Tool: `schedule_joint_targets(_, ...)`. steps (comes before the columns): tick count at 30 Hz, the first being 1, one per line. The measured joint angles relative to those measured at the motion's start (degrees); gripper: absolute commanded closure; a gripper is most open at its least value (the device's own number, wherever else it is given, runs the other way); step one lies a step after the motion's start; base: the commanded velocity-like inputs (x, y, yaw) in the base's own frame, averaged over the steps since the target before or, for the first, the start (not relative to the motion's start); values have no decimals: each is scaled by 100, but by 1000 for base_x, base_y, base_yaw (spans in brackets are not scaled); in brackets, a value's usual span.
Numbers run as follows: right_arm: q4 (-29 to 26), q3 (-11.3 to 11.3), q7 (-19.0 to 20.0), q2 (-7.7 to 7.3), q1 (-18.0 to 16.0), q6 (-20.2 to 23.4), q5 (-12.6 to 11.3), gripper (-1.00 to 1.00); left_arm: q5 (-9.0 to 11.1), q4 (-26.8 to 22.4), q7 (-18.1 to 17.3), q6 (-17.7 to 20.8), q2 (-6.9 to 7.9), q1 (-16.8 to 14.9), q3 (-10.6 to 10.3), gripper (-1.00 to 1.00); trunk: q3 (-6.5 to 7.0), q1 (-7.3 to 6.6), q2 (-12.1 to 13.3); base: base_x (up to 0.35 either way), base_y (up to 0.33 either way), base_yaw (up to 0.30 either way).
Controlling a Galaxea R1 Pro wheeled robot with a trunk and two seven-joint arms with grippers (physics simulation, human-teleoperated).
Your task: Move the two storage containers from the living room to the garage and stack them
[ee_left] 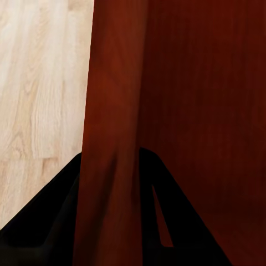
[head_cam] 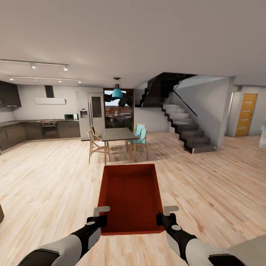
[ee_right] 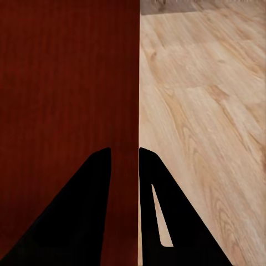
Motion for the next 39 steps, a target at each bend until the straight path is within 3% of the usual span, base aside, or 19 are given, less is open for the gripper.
schedule_joint_targets(24,0,30,-5,7,0,4,-37,100,5,2,-12,0,8,0,-2,100,0,0,0,323,0,-5)
schedule_joint_targets(39,-1,17,4,-8,1,8,-16,100,-6,1,3,9,-7,-1,8,100,0,0,0,323,7,-257)
